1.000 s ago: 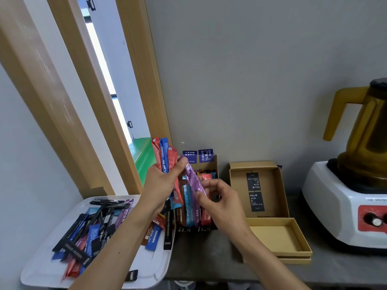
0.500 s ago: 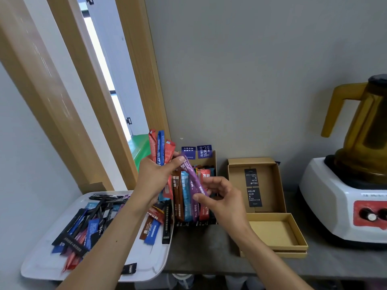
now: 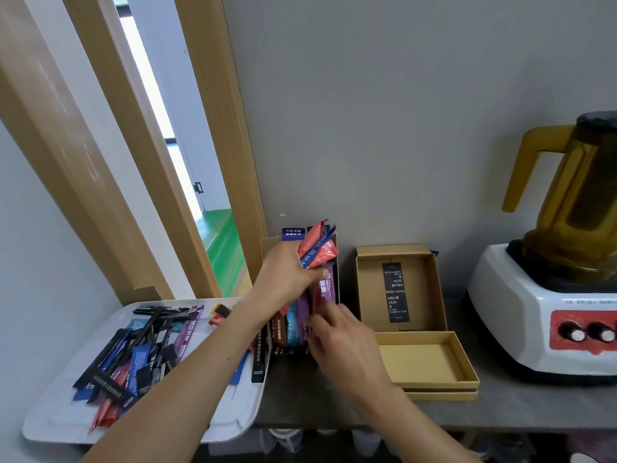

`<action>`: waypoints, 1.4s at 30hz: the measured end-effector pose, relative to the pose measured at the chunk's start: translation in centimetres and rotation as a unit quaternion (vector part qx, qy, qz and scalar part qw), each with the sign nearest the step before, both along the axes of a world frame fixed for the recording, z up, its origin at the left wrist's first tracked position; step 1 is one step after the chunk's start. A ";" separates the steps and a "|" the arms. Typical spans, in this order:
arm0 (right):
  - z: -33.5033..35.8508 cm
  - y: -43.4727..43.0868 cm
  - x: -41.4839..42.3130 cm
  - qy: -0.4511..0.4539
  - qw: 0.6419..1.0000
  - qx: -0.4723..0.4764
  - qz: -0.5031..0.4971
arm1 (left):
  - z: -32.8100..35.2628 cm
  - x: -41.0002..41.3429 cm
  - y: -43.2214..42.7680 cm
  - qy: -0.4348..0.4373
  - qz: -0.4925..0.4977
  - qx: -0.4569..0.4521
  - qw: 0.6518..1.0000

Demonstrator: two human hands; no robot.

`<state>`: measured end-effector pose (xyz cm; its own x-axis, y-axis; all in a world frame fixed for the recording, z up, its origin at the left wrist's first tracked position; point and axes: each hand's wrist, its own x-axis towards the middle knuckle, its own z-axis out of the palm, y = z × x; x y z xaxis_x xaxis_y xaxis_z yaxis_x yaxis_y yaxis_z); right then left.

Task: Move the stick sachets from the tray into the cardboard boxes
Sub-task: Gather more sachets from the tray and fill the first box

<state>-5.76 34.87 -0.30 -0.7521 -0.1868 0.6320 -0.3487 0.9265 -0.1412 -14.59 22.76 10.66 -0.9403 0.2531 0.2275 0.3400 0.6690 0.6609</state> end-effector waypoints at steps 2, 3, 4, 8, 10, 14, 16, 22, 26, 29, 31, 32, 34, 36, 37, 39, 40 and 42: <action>-0.2 -0.1 -0.1 -0.025 0.999 0.018 -0.035 | -0.1 -0.2 0.4 0.006 0.007 0.015 1.000; -0.2 -0.1 -0.1 -0.040 0.998 0.021 -0.045 | -0.1 -0.1 0.3 0.011 0.019 0.034 0.999; -0.2 -0.2 -0.2 -0.050 0.997 0.021 -0.050 | 0.0 -0.1 0.2 0.017 0.035 0.056 0.998; 0.3 -1.0 -0.3 -0.041 0.998 0.009 -0.049 | 0.9 0.7 -0.8 0.013 0.091 0.187 0.978; 0.3 -1.4 -0.7 -0.028 0.999 0.007 -0.029 | 1.4 1.1 -1.5 -0.013 0.096 0.253 0.963; -0.2 -1.9 -1.5 -0.048 0.999 0.022 -0.013 | 1.6 1.5 -2.7 -0.105 0.066 0.314 0.941; 0.0 -1.8 -1.6 -0.057 0.998 0.002 -0.001 | 1.4 1.7 -3.2 -0.141 0.040 0.345 0.927; 4.5 -0.7 -0.8 -0.164 0.882 -0.430 0.099 | 1.0 2.0 -3.8 -0.135 0.053 0.355 0.923; 6.5 -1.0 -0.5 -0.220 0.847 -0.458 0.157 | 0.8 2.8 -2.5 -0.122 0.049 0.342 0.931; 6.5 -0.3 -0.6 -0.230 0.826 -0.490 0.160 | 1.2 2.9 -2.0 -0.107 0.037 0.342 0.933; 6.3 0.8 -0.5 -0.241 0.798 -0.531 0.151 | 1.9 2.5 -2.5 -0.106 0.037 0.369 0.923; 6.2 1.4 -0.4 -0.244 0.788 -0.546 0.146 | 2.1 2.3 -2.9 -0.103 0.035 0.381 0.918; 6.0 2.6 -0.1 -0.246 0.779 -0.560 0.138 | 2.6 1.8 -3.2 -0.082 0.032 0.392 0.916; 6.0 3.5 0.1 -0.246 0.781 -0.558 0.133 | 2.9 1.5 -2.9 -0.069 0.017 0.386 0.920; 6.0 3.9 0.2 -0.245 0.784 -0.555 0.134 | 3.0 1.5 -2.5 -0.067 0.009 0.378 0.923; 6.1 4.7 0.4 -0.242 0.794 -0.540 0.140 | 3.3 1.6 -1.5 -0.064 -0.002 0.359 0.931; 6.2 5.0 0.6 -0.241 0.799 -0.533 0.139 | 3.4 1.7 -0.8 -0.068 -0.006 0.356 0.932; 6.3 5.9 0.9 -0.235 0.804 -0.531 0.131 | 3.3 1.8 0.3 -0.069 -0.001 0.371 0.926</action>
